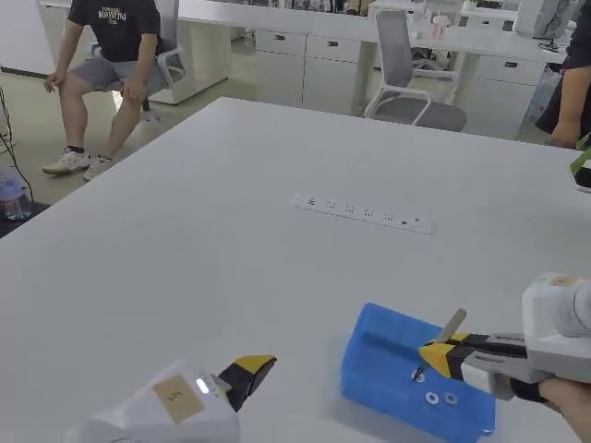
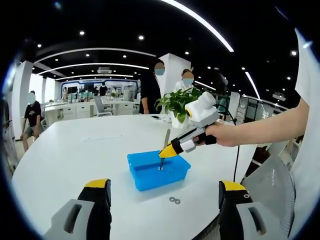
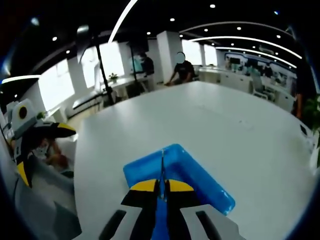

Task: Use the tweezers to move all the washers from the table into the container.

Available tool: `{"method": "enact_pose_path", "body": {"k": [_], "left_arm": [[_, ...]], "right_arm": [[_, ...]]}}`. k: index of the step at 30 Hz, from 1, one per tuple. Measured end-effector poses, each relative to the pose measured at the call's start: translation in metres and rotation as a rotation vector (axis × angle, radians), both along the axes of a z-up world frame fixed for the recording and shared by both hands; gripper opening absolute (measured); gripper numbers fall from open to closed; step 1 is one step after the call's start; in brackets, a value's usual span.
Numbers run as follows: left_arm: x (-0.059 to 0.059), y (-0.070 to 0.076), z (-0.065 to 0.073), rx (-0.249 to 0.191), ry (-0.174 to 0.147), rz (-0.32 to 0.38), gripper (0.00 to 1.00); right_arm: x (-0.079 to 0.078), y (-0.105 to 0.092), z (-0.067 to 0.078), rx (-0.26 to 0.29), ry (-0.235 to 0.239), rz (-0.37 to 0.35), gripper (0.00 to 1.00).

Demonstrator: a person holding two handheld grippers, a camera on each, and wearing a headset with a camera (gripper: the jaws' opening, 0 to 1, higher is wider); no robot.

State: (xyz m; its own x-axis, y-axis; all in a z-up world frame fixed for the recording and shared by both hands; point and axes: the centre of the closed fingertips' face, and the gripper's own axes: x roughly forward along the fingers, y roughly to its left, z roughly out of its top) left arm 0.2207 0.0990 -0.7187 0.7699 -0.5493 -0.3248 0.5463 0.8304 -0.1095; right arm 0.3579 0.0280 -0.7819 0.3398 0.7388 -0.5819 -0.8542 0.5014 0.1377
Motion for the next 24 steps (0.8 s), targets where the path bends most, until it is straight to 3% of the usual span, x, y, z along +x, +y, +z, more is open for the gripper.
{"method": "enact_pose_path", "body": {"k": [17,24], "left_arm": [[-0.002,0.002,0.000,0.007,0.003,0.009,0.91],[-0.004,0.005,-0.002,0.011,0.009,0.021,0.91]], "right_arm": [[0.014,-0.003,-0.020,-0.026,0.049,-0.046,0.03],[0.014,-0.001,-0.023,-0.041,0.043,-0.039,0.03]]}}
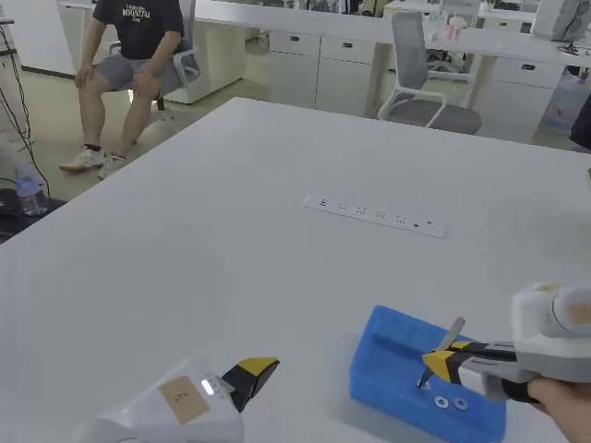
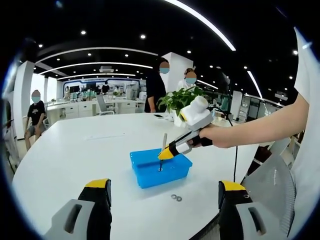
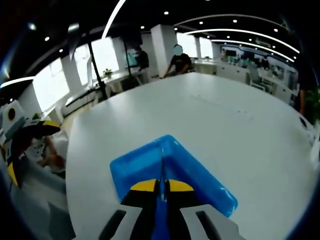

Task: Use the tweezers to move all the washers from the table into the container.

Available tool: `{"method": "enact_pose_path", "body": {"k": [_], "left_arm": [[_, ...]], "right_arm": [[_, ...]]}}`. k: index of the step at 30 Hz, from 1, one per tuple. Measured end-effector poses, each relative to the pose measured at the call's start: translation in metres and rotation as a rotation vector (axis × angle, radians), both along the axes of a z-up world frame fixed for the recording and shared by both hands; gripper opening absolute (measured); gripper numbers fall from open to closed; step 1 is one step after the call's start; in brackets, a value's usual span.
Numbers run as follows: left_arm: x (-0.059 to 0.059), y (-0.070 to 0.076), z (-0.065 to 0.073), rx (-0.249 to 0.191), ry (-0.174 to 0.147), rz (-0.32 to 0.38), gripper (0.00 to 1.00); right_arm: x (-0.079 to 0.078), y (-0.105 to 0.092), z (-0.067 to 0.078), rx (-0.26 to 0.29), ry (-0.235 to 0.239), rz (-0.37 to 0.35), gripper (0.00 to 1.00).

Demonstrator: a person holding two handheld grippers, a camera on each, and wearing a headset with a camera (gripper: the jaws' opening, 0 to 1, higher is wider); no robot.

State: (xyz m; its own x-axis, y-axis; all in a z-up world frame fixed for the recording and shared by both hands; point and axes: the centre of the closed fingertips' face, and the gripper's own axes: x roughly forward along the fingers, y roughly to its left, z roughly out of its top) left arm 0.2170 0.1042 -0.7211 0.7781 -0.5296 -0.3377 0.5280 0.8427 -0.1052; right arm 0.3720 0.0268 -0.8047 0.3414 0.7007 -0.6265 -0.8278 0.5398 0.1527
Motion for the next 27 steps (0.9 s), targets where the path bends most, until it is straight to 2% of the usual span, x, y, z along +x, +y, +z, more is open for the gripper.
{"method": "enact_pose_path", "body": {"k": [1,12,14,17,21,27], "left_arm": [[0.0000,0.0002,0.0001,0.000,0.000,0.002,0.91],[0.0013,-0.0006,-0.0010,-0.005,0.007,0.000,0.90],[0.0033,-0.0007,-0.0018,-0.035,0.022,0.004,0.90],[0.0080,0.0035,0.0025,-0.065,0.015,0.026,0.90],[0.0096,0.0054,0.0042,-0.078,0.012,0.036,0.90],[0.0062,0.0064,0.0013,-0.075,0.020,0.037,0.90]], "right_arm": [[0.0024,-0.0008,-0.0012,-0.008,-0.017,-0.002,0.03],[-0.0016,-0.0021,-0.0094,-0.024,-0.012,0.000,0.03],[-0.0021,-0.0009,-0.0080,-0.014,-0.018,-0.003,0.03],[-0.0034,-0.0005,-0.0073,-0.018,-0.020,0.004,0.03],[-0.0050,0.0013,-0.0070,-0.029,-0.033,0.019,0.03],[-0.0057,0.0039,-0.0063,-0.026,-0.042,0.024,0.04]]}}
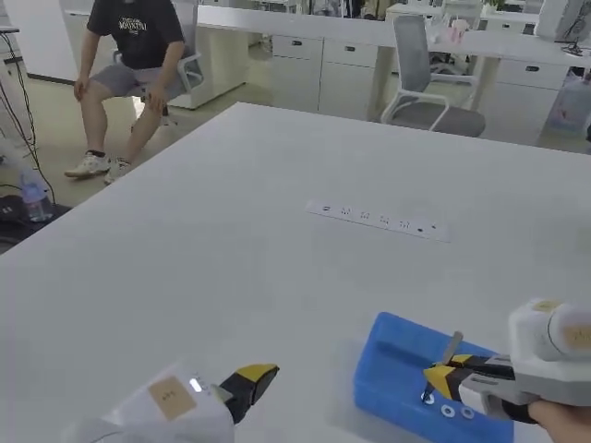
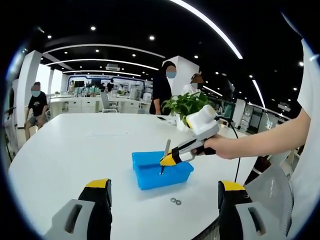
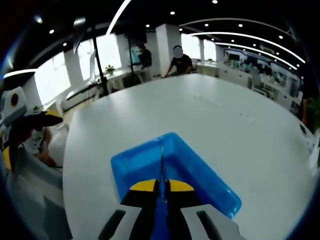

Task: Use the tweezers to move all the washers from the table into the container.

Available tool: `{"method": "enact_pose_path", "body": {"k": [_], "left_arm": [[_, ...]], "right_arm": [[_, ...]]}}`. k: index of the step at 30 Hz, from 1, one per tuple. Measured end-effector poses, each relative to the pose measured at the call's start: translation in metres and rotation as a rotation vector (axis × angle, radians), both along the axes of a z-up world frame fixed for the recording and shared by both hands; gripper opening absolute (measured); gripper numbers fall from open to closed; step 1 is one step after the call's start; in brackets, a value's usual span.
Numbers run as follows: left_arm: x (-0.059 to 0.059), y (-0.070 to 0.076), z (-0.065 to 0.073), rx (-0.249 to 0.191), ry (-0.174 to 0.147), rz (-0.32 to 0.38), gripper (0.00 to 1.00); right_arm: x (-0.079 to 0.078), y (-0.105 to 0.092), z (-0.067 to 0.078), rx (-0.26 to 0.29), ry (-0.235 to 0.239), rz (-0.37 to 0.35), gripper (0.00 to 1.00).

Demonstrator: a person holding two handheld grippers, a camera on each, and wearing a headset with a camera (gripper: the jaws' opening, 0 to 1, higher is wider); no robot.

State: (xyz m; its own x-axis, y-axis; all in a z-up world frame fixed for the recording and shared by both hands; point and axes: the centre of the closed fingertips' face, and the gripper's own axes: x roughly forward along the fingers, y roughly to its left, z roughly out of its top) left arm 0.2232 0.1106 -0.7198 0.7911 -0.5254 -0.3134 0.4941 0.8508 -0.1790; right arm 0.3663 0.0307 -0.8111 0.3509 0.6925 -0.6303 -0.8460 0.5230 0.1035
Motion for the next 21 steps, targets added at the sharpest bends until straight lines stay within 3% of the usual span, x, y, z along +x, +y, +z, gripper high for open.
{"method": "enact_pose_path", "body": {"k": [13,21], "left_arm": [[0.000,0.000,0.000,-0.005,0.000,-0.002,0.90],[-0.001,-0.005,-0.002,-0.002,0.004,-0.019,0.89]], "right_arm": [[-0.002,0.002,0.028,0.043,-0.049,-0.001,0.04],[-0.010,-0.001,0.054,0.081,-0.084,-0.007,0.03]]}}
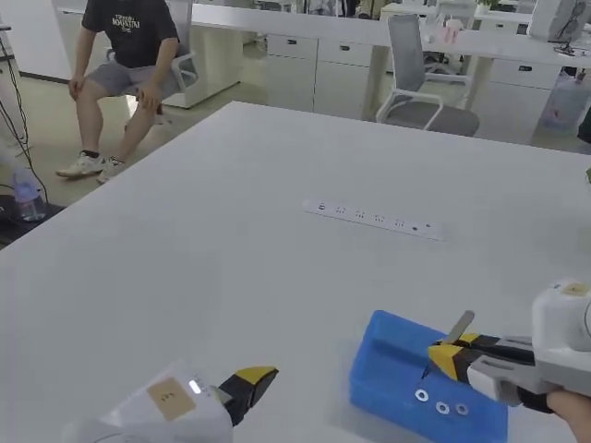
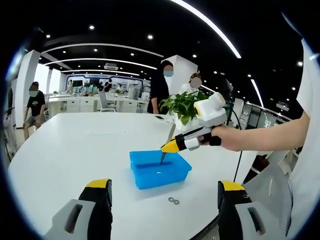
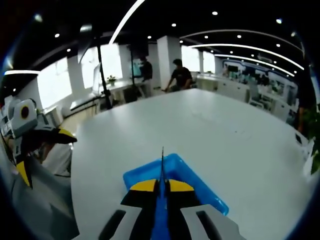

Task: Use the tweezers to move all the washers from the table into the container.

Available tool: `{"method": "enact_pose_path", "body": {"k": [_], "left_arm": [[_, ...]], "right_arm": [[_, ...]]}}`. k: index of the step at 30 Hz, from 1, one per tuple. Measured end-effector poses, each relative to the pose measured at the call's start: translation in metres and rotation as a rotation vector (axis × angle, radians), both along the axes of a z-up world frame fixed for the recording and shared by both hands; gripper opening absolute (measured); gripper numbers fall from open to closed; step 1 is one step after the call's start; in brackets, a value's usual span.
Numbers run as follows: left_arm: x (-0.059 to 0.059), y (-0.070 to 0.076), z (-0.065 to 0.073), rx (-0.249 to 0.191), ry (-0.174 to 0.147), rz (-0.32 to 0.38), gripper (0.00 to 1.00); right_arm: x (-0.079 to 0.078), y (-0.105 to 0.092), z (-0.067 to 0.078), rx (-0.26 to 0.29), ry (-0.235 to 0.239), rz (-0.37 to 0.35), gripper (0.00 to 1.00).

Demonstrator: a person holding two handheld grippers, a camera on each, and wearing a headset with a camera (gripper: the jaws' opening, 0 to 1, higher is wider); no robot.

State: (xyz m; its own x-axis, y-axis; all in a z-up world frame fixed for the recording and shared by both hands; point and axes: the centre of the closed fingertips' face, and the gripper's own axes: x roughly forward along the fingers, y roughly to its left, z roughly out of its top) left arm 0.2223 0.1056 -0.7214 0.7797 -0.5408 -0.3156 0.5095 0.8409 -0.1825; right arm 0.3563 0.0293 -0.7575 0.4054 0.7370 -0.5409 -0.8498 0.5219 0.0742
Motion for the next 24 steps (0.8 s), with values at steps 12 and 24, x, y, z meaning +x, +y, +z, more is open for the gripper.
{"method": "enact_pose_path", "body": {"k": [12,24], "left_arm": [[-0.002,-0.005,-0.001,0.003,0.001,-0.014,0.89],[-0.003,-0.007,-0.003,0.002,0.007,-0.024,0.89]], "right_arm": [[-0.017,-0.004,0.032,0.051,-0.035,0.013,0.03],[-0.041,-0.009,0.032,0.061,-0.001,0.042,0.03]]}}
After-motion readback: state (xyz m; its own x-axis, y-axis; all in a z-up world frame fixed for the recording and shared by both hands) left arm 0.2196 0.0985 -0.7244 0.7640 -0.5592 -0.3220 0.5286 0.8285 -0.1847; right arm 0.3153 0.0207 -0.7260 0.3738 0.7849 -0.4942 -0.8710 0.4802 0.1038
